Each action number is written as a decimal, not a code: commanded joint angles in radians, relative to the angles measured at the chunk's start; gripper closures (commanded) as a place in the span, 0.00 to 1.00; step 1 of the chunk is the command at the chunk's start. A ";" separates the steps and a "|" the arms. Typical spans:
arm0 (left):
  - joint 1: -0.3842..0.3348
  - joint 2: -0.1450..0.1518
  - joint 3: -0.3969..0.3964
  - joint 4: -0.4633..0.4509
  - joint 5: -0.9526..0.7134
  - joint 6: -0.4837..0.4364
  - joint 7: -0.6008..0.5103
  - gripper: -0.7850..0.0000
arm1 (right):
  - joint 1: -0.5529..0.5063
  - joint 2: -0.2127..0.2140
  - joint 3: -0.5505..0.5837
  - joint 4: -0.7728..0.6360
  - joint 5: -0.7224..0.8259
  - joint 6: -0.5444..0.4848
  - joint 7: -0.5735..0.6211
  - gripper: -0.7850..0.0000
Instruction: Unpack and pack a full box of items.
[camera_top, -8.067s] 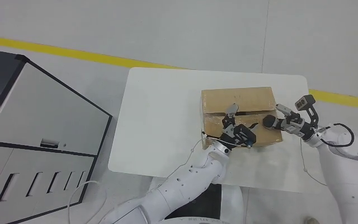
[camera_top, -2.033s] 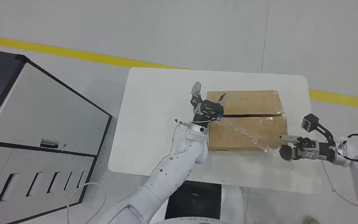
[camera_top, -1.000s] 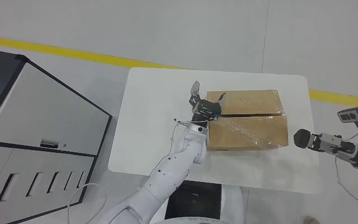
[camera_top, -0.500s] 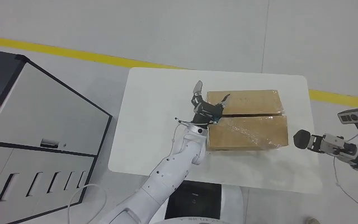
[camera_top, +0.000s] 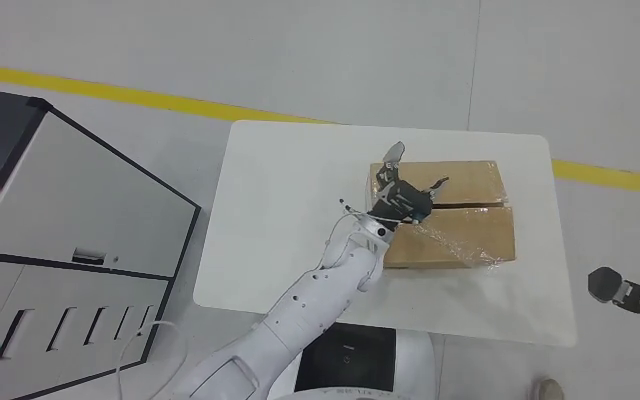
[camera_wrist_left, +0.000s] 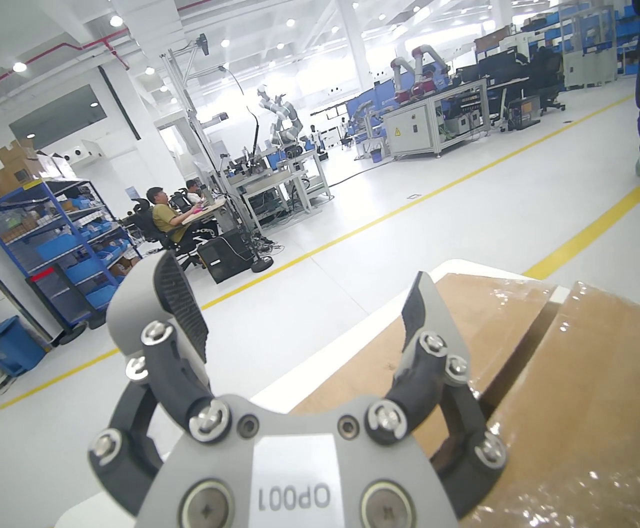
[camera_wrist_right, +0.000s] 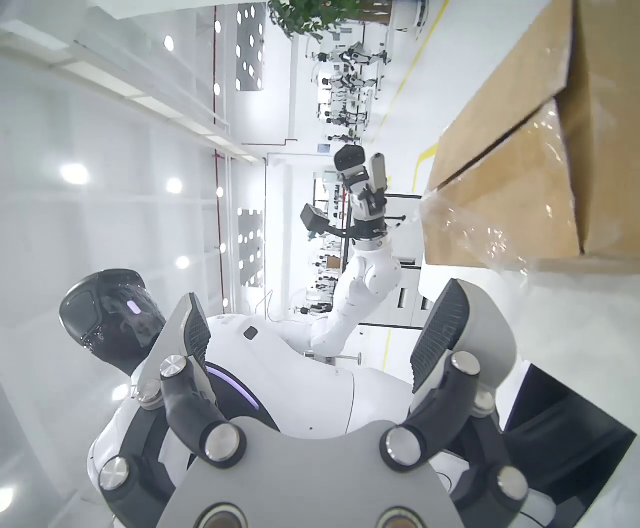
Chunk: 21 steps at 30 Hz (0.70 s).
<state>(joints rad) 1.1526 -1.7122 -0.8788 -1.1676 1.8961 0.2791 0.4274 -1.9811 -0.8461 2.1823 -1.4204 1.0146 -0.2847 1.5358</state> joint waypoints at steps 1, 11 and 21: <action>-0.030 -0.002 -0.003 0.012 0.023 0.014 -0.034 0.00 | -0.013 -0.014 -0.033 -0.008 -0.015 -0.002 -0.002 0.00; 0.024 0.050 -0.144 -0.205 0.095 -0.157 -0.149 0.00 | -0.065 -0.068 -0.189 -0.175 -0.198 -0.129 -0.128 0.00; 0.049 0.066 -0.161 -0.245 0.146 -0.226 -0.149 0.00 | -0.026 -0.071 -0.243 -0.129 -0.302 -0.125 -0.213 0.00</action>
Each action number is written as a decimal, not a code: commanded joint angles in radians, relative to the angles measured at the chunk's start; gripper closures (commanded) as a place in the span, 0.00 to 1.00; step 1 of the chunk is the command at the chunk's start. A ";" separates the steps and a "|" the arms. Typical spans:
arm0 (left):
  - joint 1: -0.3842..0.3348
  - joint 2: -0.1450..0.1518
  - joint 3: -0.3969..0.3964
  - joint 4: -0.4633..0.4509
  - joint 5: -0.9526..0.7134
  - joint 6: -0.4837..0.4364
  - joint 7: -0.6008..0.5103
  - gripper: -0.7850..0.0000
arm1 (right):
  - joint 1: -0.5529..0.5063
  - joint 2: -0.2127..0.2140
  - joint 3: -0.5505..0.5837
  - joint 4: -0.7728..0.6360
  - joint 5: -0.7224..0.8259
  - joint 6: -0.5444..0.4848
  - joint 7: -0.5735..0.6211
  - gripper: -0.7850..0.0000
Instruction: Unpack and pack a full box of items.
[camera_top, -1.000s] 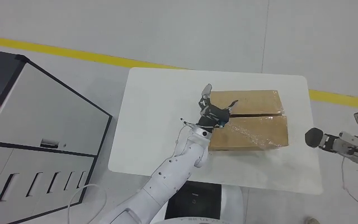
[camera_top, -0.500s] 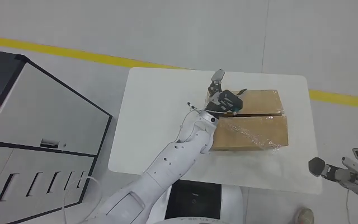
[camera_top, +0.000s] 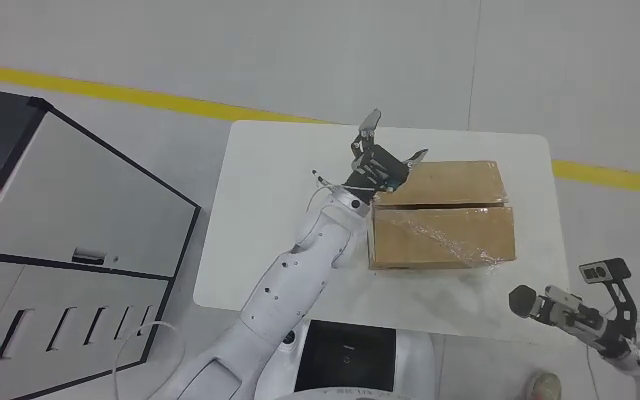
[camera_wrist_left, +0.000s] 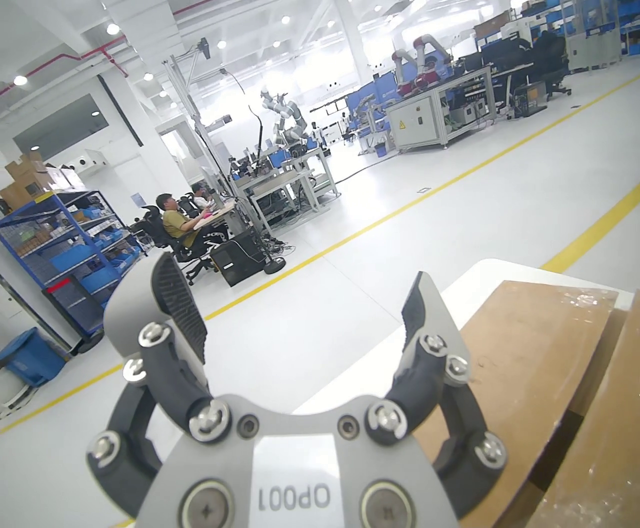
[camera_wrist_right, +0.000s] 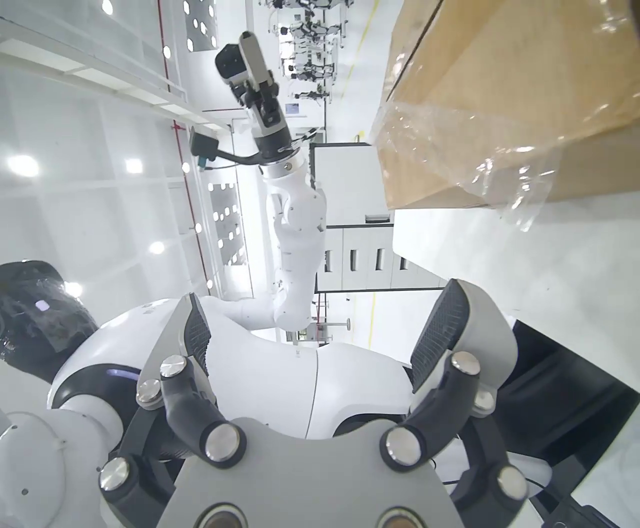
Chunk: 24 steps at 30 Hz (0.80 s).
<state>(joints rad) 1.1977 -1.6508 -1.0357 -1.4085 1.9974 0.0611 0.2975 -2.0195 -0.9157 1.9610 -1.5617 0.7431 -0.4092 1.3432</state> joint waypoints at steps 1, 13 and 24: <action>0.011 0.008 -0.016 -0.018 0.049 -0.015 -0.036 0.00 | 0.022 -0.003 -0.038 0.026 -0.049 -0.007 -0.034 0.00; 0.100 0.044 -0.133 -0.142 0.126 0.014 -0.126 0.00 | 0.125 -0.019 -0.157 0.174 -0.079 -0.029 -0.134 0.47; 0.130 0.052 -0.136 -0.162 0.108 0.046 -0.136 0.00 | 0.183 -0.026 -0.194 0.202 -0.085 -0.021 -0.153 0.58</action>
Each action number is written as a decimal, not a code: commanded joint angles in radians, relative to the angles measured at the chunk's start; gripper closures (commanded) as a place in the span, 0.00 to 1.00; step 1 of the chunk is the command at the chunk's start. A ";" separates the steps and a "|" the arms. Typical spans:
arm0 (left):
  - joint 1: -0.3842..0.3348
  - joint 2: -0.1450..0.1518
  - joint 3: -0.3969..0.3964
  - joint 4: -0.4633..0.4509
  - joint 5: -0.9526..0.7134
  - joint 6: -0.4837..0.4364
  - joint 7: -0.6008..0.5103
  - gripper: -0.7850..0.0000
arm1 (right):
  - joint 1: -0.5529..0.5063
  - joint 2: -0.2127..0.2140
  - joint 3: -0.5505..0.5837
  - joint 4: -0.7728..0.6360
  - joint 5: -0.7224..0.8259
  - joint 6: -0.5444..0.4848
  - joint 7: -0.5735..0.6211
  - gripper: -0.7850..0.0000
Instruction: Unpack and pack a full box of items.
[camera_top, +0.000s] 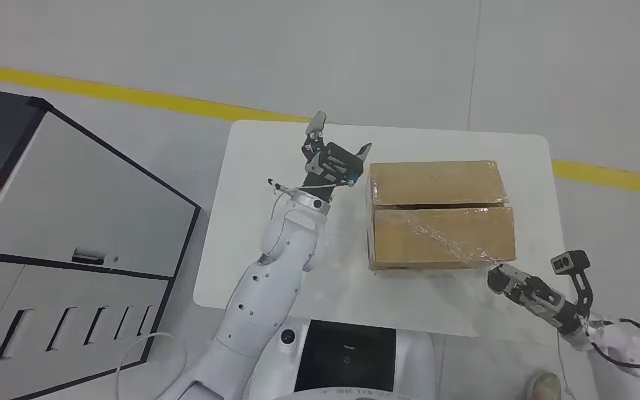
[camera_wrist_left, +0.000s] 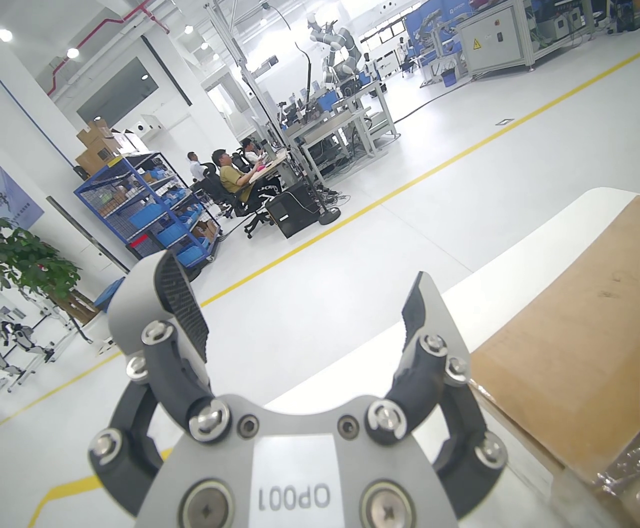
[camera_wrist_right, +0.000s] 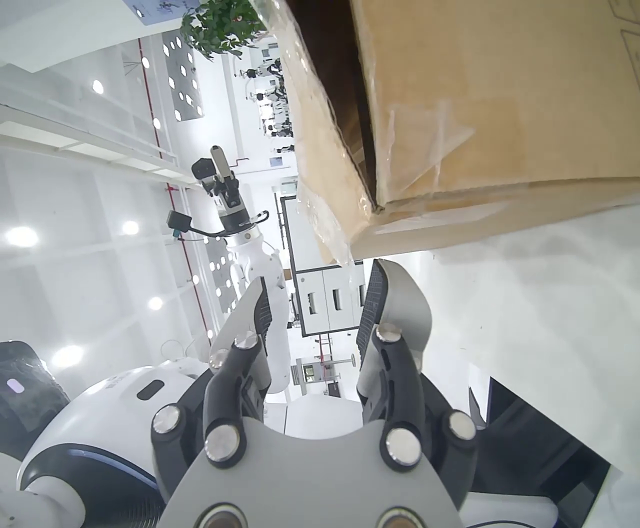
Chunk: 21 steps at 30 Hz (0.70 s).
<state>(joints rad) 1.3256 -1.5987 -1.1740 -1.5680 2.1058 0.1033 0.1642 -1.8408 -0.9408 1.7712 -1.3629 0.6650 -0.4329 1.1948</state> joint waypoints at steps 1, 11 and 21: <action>0.003 0.001 0.003 -0.004 0.001 0.006 -0.005 0.00 | 0.008 -0.001 -0.010 0.006 -0.014 0.004 -0.007 0.58; 0.025 0.011 -0.009 -0.028 0.011 0.020 -0.026 0.00 | 0.020 -0.004 -0.017 0.015 -0.012 0.001 0.000 1.00; 0.021 0.015 -0.004 -0.015 -0.002 0.043 -0.029 0.00 | 0.001 -0.003 0.011 -0.031 -0.012 -0.005 -0.005 1.00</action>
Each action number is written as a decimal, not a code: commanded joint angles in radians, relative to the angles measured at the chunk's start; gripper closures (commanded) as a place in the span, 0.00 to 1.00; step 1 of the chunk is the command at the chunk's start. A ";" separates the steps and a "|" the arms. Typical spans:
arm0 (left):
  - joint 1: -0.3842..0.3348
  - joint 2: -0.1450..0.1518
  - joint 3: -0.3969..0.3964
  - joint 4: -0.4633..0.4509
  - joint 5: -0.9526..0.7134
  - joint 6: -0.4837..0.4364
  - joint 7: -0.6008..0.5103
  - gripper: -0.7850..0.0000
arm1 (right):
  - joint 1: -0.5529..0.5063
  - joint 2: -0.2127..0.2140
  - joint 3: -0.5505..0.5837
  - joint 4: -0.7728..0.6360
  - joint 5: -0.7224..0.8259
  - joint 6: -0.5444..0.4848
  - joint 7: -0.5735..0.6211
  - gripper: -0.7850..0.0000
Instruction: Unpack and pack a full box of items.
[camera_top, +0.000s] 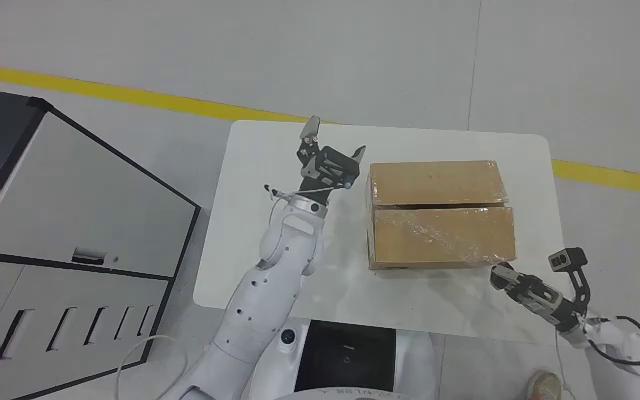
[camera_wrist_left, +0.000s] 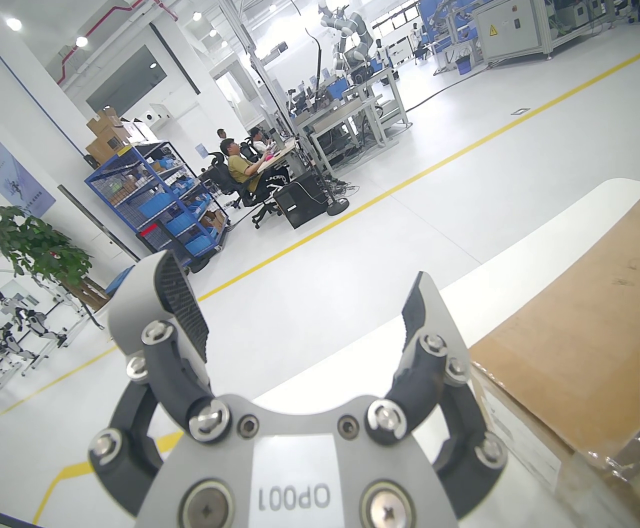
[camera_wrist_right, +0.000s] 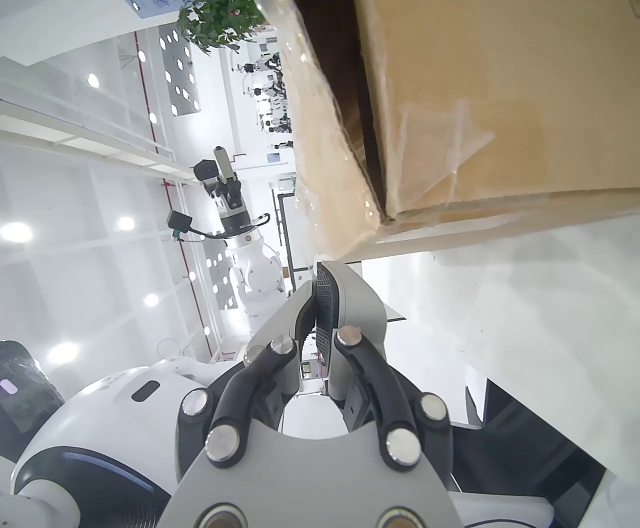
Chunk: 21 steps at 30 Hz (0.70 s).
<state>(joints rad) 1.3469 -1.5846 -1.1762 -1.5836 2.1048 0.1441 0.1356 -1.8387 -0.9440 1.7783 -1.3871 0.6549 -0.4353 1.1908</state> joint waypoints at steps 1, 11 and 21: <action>0.000 0.001 -0.002 0.001 -0.002 0.004 -0.001 0.00 | -0.002 0.000 0.008 -0.013 -0.005 -0.004 -0.007 1.00; 0.018 0.007 0.008 0.006 0.011 0.017 -0.003 0.00 | -0.010 0.012 0.126 -0.192 0.034 0.051 0.015 1.00; 0.026 0.009 0.032 0.046 -0.017 0.038 0.021 0.00 | 0.013 0.021 0.214 -0.450 -0.003 0.119 -0.006 1.00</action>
<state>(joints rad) 1.3735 -1.5764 -1.1434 -1.5414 2.0907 0.1787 0.1549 -1.8362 -0.9231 1.9940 -1.8174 0.6619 -0.3252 1.1936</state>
